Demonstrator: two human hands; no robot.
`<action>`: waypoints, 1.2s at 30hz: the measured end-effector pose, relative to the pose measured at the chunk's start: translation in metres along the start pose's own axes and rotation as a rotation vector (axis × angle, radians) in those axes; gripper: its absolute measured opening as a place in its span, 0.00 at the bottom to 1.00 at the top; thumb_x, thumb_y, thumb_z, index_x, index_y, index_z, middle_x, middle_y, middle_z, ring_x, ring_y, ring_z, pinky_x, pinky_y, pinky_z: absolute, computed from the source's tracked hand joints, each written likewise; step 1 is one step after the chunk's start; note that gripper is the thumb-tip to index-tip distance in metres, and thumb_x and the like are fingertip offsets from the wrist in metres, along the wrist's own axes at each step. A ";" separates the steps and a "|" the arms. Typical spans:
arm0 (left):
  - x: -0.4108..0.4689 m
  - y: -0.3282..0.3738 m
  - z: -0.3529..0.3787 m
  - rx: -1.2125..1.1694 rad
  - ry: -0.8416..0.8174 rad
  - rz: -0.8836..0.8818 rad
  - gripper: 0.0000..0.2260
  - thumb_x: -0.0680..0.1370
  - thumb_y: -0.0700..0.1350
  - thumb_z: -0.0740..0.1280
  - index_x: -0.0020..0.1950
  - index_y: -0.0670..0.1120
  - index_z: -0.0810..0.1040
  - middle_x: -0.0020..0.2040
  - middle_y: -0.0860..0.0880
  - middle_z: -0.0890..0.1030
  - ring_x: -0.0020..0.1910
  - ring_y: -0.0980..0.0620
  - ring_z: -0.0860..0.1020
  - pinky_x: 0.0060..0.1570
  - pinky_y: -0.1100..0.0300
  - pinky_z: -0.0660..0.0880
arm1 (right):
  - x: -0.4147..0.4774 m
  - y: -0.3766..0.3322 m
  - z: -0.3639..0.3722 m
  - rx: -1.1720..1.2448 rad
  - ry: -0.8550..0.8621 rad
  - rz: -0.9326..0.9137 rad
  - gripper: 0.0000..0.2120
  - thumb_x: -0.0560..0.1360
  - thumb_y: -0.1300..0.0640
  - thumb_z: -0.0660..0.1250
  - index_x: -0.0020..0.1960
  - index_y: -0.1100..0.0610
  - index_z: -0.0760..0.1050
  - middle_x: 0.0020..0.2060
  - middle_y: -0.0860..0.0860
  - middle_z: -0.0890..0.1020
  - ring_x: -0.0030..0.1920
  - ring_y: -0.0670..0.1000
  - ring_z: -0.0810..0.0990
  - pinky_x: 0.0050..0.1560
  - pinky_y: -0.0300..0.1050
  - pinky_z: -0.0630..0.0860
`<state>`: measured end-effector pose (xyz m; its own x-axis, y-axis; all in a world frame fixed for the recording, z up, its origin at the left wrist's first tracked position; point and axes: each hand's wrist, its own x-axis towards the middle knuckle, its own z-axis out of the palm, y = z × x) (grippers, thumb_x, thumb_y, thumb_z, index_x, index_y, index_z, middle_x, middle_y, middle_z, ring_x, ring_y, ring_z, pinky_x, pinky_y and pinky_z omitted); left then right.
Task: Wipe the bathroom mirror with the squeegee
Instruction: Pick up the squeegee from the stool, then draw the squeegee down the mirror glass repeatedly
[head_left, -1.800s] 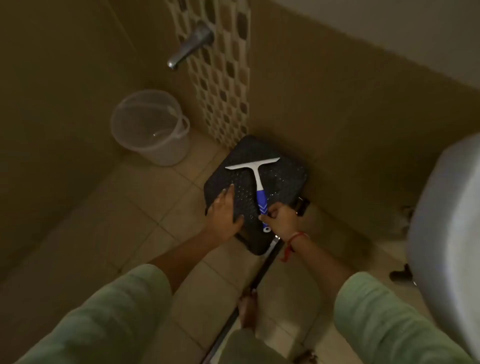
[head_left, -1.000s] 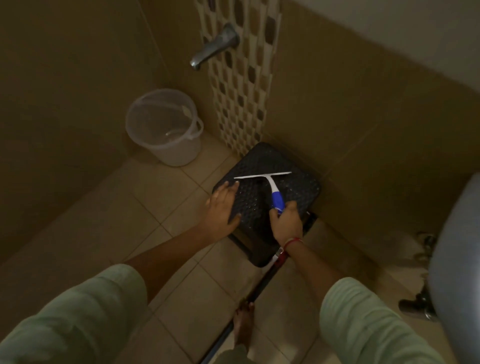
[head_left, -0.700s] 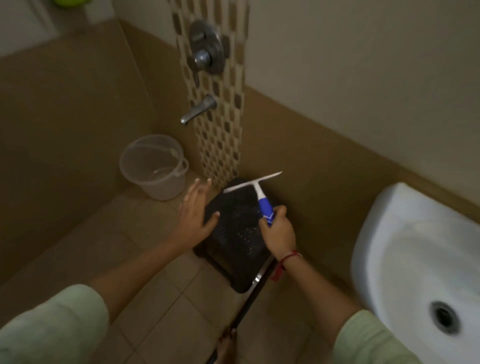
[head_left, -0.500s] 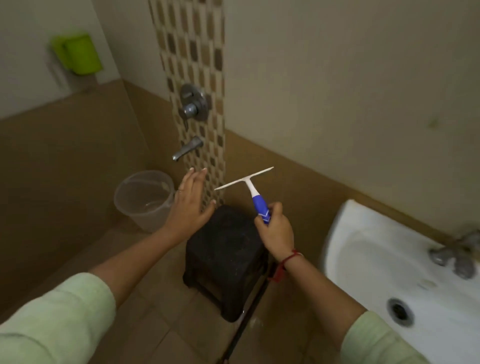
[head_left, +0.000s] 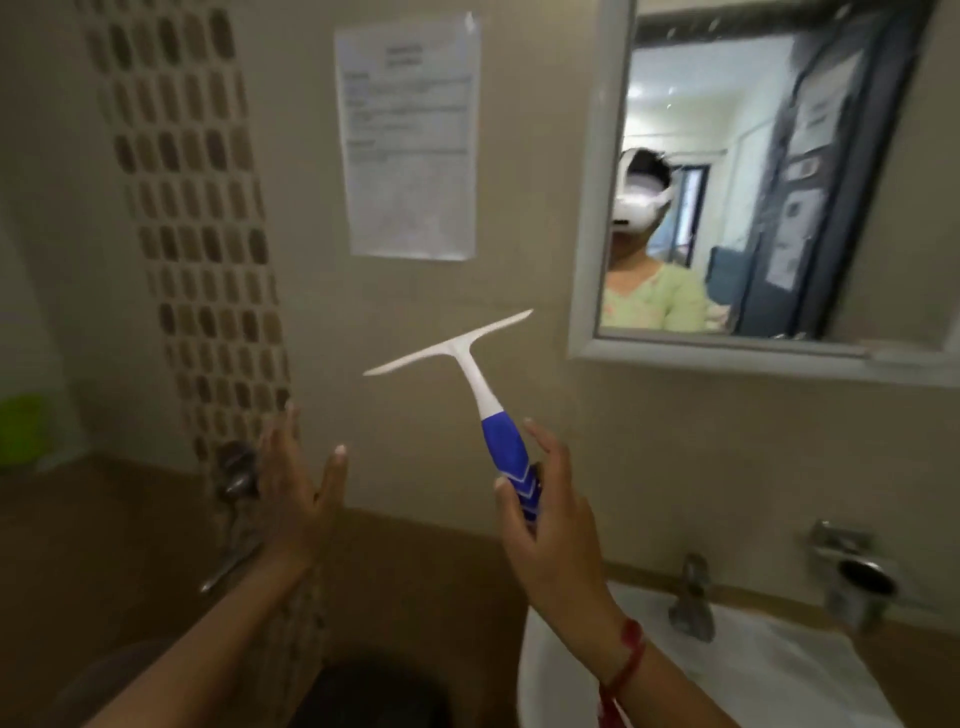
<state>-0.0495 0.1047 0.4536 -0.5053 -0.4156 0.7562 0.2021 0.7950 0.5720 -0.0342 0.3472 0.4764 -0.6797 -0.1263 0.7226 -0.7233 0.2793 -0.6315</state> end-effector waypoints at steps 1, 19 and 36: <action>0.008 0.009 0.008 -0.007 -0.024 0.036 0.35 0.73 0.60 0.53 0.73 0.39 0.58 0.72 0.37 0.62 0.73 0.40 0.57 0.71 0.44 0.54 | 0.008 -0.007 -0.014 -0.012 0.043 -0.027 0.20 0.77 0.51 0.59 0.65 0.38 0.58 0.36 0.47 0.75 0.28 0.48 0.74 0.25 0.38 0.73; 0.191 0.244 0.132 -0.044 -0.150 0.557 0.28 0.77 0.52 0.62 0.73 0.45 0.55 0.74 0.43 0.61 0.74 0.43 0.55 0.72 0.43 0.55 | 0.165 -0.087 -0.158 -0.225 0.562 -0.307 0.20 0.79 0.58 0.59 0.70 0.51 0.60 0.43 0.37 0.68 0.39 0.30 0.73 0.32 0.24 0.71; 0.238 0.284 0.190 -0.322 0.028 0.567 0.25 0.81 0.45 0.51 0.76 0.50 0.45 0.77 0.46 0.52 0.76 0.49 0.49 0.72 0.50 0.44 | 0.304 -0.097 -0.163 -0.355 0.719 -0.296 0.22 0.79 0.61 0.57 0.71 0.52 0.58 0.51 0.46 0.71 0.34 0.41 0.75 0.28 0.24 0.70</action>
<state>-0.2715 0.3152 0.7356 -0.2253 0.0150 0.9742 0.6745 0.7239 0.1448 -0.1504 0.4369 0.8028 -0.1396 0.3599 0.9225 -0.6963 0.6268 -0.3498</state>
